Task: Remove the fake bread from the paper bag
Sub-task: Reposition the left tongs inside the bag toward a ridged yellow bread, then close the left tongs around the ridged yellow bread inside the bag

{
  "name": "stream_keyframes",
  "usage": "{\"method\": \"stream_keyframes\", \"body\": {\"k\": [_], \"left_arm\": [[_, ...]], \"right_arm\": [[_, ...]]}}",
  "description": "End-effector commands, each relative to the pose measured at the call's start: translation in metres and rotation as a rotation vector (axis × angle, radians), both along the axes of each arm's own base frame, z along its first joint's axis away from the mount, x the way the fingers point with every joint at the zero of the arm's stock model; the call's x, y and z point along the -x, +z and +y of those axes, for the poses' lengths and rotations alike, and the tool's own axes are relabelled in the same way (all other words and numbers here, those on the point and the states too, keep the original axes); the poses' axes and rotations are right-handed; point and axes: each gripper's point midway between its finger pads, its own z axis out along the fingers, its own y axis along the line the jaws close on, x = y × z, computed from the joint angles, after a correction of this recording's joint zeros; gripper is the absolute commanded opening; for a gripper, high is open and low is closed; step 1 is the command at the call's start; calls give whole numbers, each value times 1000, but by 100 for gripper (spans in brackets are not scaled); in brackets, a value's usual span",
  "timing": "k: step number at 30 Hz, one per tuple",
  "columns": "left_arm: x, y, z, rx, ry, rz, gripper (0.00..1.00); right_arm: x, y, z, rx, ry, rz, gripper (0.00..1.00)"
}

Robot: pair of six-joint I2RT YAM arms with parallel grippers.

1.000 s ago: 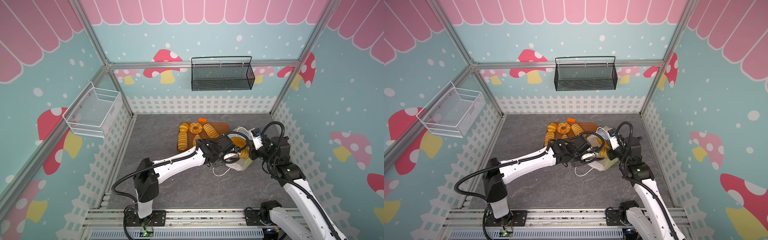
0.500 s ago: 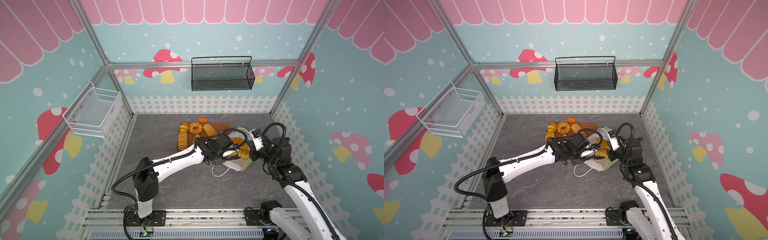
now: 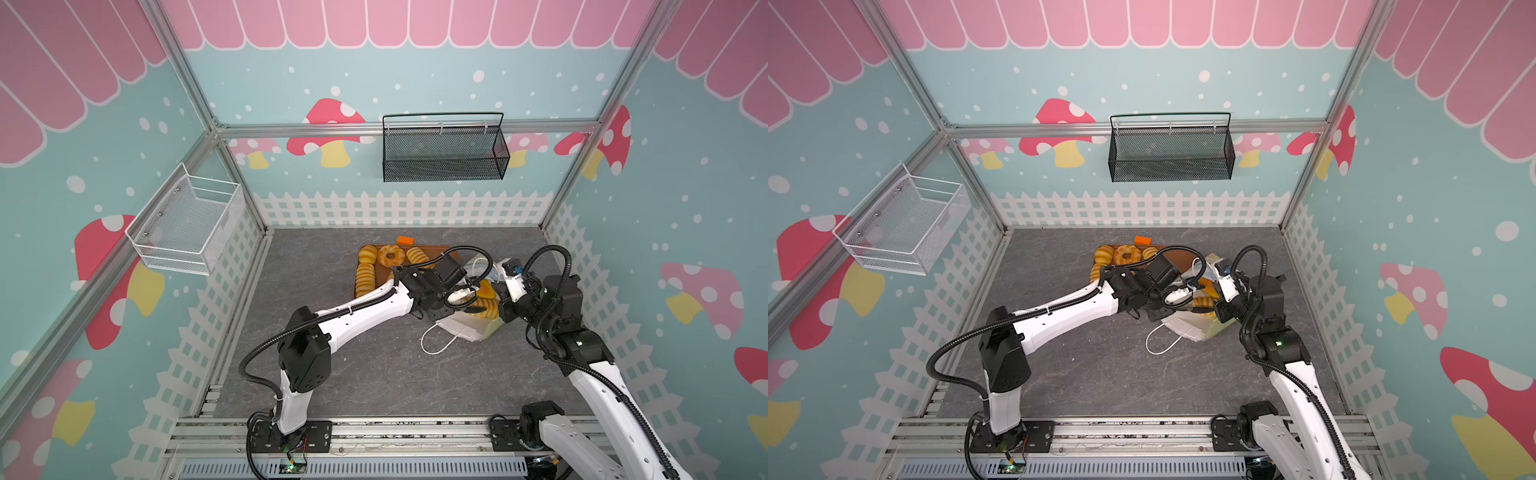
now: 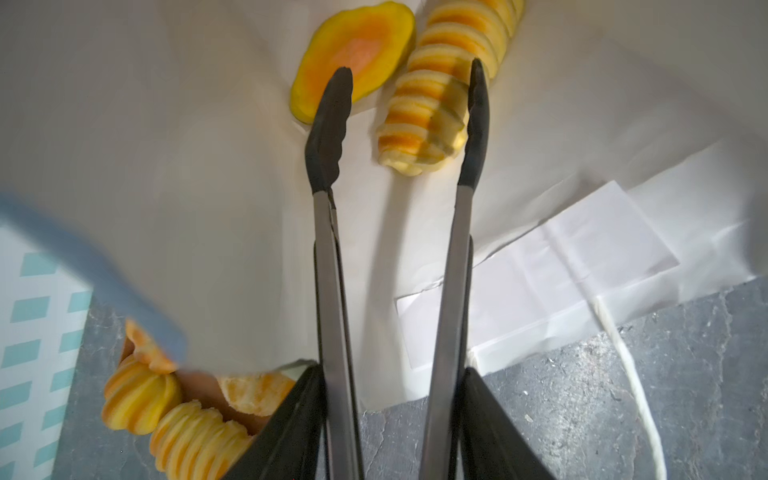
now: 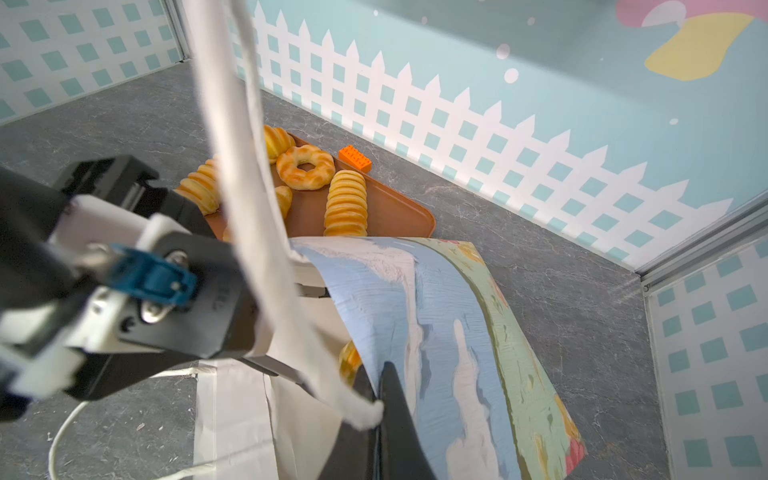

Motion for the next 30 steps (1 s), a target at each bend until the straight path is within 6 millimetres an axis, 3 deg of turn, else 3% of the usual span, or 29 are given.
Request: {"method": "stream_keyframes", "body": {"k": [1,11,30], "left_arm": [[6,0,-7,15,-40,30,50],[14,-16,-3,-26,-49,89,46],[25,51,4,104,-6,7,3]], "right_arm": [[1,15,7,-5,42,-46,0],[1,15,7,-6,42,-48,0],[3,13,-2,12,-8,-59,0]]}}
